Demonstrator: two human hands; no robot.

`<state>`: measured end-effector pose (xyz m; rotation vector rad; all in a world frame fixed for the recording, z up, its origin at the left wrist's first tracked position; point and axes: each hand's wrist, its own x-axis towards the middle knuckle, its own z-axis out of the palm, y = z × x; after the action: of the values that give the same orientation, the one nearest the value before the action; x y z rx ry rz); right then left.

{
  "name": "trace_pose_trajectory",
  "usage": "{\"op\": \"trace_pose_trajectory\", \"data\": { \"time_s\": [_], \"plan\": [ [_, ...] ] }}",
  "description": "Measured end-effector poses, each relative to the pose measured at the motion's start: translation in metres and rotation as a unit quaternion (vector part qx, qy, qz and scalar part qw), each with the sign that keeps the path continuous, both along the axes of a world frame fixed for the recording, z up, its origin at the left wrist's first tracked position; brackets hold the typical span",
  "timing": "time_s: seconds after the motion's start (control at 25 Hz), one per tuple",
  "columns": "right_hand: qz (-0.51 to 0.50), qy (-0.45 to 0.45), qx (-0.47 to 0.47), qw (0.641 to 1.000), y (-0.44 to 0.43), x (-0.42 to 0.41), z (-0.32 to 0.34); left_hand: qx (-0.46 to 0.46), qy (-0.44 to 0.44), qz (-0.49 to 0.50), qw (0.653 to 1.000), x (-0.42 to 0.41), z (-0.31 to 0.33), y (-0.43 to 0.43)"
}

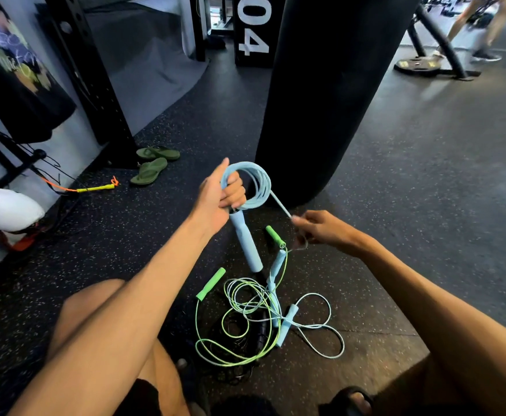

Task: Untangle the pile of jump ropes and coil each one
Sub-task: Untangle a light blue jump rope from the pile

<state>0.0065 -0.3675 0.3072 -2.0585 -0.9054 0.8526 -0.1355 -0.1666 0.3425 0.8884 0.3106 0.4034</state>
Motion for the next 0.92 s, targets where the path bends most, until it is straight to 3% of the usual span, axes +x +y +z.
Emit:
{"op": "trace_pose_trajectory", "data": {
  "time_s": [0.24,0.36,0.6,0.8,0.88,0.92],
  "plan": [
    [0.096,-0.04,-0.083,0.991,0.001,-0.005,-0.011,-0.06,-0.03,0.1,0.993,0.0,-0.003,0.01],
    [0.113,0.05,-0.043,0.991,-0.001,-0.018,-0.004,-0.033,-0.007,0.133,0.991,0.005,-0.006,0.009],
    [0.198,0.161,0.023,0.967,0.005,-0.044,0.02,0.231,0.048,0.132,0.963,0.016,-0.013,-0.007],
    [0.186,0.1,0.089,0.973,0.008,-0.046,0.031,0.492,0.115,0.048,0.861,0.012,-0.028,-0.015],
    [0.164,0.062,0.129,0.976,0.006,-0.041,0.037,0.539,0.143,-0.001,0.83,0.01,-0.028,-0.017],
    [0.144,0.04,0.145,0.978,0.005,-0.037,0.04,0.536,0.149,-0.036,0.83,0.009,-0.026,-0.019]
  ]
}}
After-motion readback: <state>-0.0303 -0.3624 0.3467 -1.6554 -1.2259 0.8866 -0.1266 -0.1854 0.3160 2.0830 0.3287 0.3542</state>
